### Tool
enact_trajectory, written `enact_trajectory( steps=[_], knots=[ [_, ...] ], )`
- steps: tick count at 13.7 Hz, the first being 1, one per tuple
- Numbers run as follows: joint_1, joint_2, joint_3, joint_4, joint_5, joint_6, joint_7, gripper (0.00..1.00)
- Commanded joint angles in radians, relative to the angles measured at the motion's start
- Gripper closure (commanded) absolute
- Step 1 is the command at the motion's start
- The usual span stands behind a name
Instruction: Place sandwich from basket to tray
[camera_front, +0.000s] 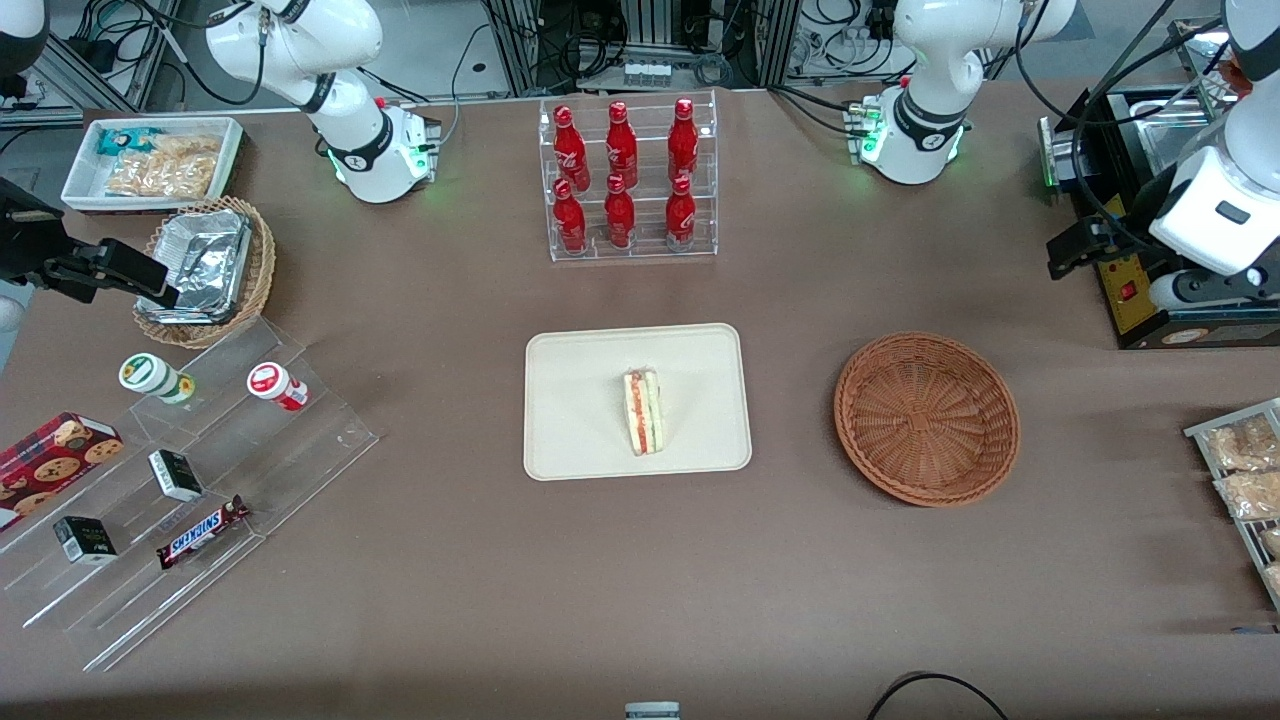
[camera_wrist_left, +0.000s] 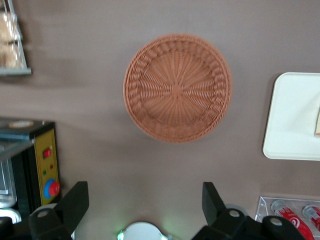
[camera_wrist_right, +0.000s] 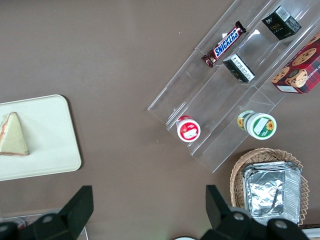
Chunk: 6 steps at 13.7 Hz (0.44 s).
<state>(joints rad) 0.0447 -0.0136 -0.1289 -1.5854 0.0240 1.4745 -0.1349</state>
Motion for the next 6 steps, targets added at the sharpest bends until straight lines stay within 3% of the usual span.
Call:
enact_trajectory(
  steps=[1,6],
  knots=[
    [-0.009,0.02,0.017,0.033,-0.012,0.009,0.067,0.0],
    [-0.008,0.018,0.022,0.033,-0.015,0.01,0.058,0.0]
  ],
)
